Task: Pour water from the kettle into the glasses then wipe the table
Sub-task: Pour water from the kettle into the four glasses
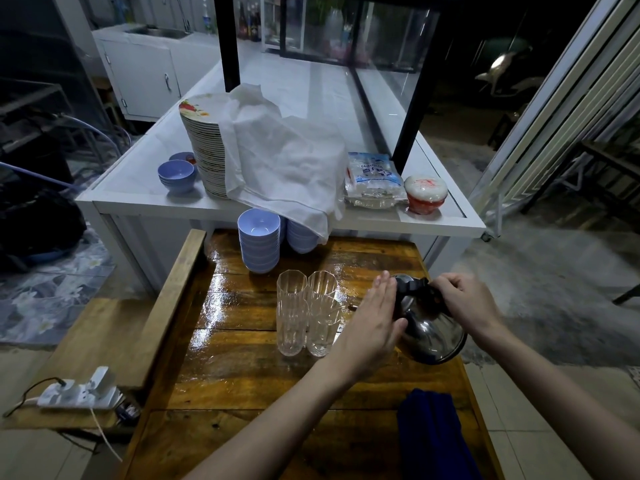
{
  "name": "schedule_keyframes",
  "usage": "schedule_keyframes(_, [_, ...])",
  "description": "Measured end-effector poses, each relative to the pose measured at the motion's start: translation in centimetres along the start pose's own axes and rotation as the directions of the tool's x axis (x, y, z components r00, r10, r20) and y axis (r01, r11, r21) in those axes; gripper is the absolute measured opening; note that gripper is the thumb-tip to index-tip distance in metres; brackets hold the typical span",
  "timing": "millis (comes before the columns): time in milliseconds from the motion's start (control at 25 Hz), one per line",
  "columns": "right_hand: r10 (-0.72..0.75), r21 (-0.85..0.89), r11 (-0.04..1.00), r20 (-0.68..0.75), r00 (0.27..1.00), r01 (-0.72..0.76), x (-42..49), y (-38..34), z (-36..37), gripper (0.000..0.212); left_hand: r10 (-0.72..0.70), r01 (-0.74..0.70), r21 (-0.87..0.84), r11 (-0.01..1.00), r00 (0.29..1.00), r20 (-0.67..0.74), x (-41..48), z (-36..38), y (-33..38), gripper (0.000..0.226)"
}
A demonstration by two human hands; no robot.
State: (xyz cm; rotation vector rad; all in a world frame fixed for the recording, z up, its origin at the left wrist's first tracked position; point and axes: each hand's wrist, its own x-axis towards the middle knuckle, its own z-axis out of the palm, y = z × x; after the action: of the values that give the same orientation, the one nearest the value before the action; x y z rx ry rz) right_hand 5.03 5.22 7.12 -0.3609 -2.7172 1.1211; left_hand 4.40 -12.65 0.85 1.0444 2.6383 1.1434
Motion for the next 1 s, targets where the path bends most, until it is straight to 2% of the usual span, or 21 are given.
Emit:
schedule_keyframes(240, [0.243,0.267,0.941,-0.097,0.965,-0.210,-1.5,3.0,1.9,0.040,0.075,-0.078,0.097,0.992,0.997,0.032,0.4,-0.4,0.0,0.061])
schedule_keyframes(440, [0.306,0.404,0.886,-0.141,0.941,-0.228,-2.0,2.8,2.8,0.043,0.120,-0.117,0.159,0.980,0.993,-0.010,0.4,-1.1,0.3,0.063])
schedule_keyframes(560, [0.257,0.389,0.902,-0.134,0.957,-0.188,-1.5,0.9,2.8,0.037,0.123,-0.110,0.157,0.981,0.990,-0.072,0.0,-2.1,-0.1,0.060])
schedule_keyframes(720, [0.083,0.266,0.962,-0.105,0.991,-0.052,-0.2,-1.8,2.9,0.035,0.088,-0.069,0.118,0.991,0.983,-0.162,-0.9,-3.1,-1.1,0.060])
schedule_keyframes(1000, [-0.093,0.056,0.994,-0.013,0.996,0.094,1.5,-4.2,3.7,0.039,-0.023,0.022,-0.008,1.000,0.978,-0.209,-2.2,-3.1,-2.9,0.060])
